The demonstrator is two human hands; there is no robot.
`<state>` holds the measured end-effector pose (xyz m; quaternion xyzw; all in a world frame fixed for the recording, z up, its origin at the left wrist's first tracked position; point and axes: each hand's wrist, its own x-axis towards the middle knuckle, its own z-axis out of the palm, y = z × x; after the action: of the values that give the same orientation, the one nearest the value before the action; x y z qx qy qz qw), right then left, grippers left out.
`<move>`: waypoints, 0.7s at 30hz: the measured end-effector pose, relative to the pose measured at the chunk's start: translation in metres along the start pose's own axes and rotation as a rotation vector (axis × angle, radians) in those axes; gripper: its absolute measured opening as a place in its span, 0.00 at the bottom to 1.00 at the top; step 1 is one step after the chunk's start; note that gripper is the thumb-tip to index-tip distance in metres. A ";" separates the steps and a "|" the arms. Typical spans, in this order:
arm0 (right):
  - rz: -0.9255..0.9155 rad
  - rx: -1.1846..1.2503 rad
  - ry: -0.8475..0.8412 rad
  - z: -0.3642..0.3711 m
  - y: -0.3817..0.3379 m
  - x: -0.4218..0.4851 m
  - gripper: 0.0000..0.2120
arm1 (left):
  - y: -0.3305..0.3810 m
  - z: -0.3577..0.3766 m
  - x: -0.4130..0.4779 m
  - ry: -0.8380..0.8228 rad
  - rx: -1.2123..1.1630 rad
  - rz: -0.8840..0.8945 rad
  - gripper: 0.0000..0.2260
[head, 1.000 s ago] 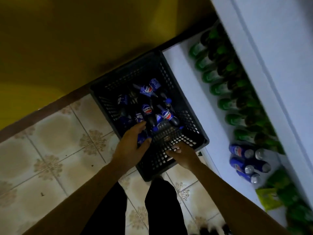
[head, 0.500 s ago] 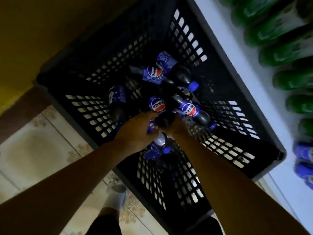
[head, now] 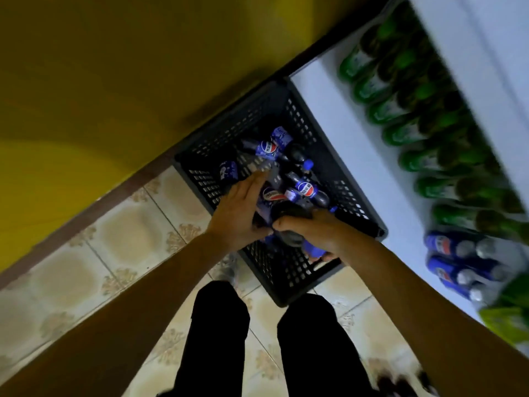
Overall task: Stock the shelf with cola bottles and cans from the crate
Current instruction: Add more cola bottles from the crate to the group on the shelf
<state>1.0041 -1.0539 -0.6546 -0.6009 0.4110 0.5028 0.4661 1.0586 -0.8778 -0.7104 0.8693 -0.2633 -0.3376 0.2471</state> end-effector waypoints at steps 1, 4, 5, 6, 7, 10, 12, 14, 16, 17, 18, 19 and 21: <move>0.010 0.028 -0.072 -0.004 -0.004 -0.033 0.23 | 0.013 -0.014 -0.011 0.013 -0.026 0.029 0.50; -0.048 0.169 -0.329 -0.023 -0.019 -0.132 0.29 | 0.052 -0.062 -0.046 0.037 -0.095 0.095 0.36; -0.099 0.221 -0.383 -0.030 -0.024 -0.161 0.33 | 0.066 -0.079 -0.058 0.035 -0.151 0.061 0.32; -0.143 0.289 -0.380 -0.035 -0.028 -0.186 0.36 | 0.081 -0.096 -0.072 0.028 -0.259 -0.007 0.31; -0.191 0.373 -0.311 -0.039 -0.034 -0.206 0.36 | 0.095 -0.113 -0.085 0.024 -0.402 -0.099 0.31; -0.351 0.665 0.088 -0.042 -0.043 -0.258 0.21 | 0.139 -0.163 -0.125 0.065 -0.784 -0.208 0.14; -0.377 0.894 0.193 -0.039 -0.044 -0.289 0.14 | 0.170 -0.194 -0.151 0.119 -0.983 -0.192 0.08; -0.394 0.990 0.118 -0.031 -0.041 -0.316 0.14 | 0.197 -0.221 -0.172 0.069 -1.215 -0.136 0.07; -0.461 0.973 0.038 -0.019 -0.046 -0.343 0.20 | 0.221 -0.246 -0.187 -0.090 -1.423 0.007 0.22; -0.527 0.941 0.000 -0.013 -0.052 -0.357 0.24 | 0.233 -0.258 -0.192 -0.197 -1.463 0.087 0.25; -0.608 0.901 -0.046 -0.008 -0.058 -0.373 0.29 | 0.246 -0.269 -0.197 -0.291 -1.489 0.159 0.25; -0.693 0.847 -0.103 -0.004 -0.065 -0.388 0.32 | 0.257 -0.279 -0.201 -0.379 -1.510 0.228 0.25; -0.815 0.716 -0.224 0.002 -0.076 -0.427 0.32 | 0.277 -0.295 -0.202 -0.589 -1.576 0.298 0.26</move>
<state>1.0097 -1.0234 -0.2220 -0.4582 0.2383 0.1715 0.8390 1.0619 -0.8820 -0.2586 0.2768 -0.1168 -0.5983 0.7428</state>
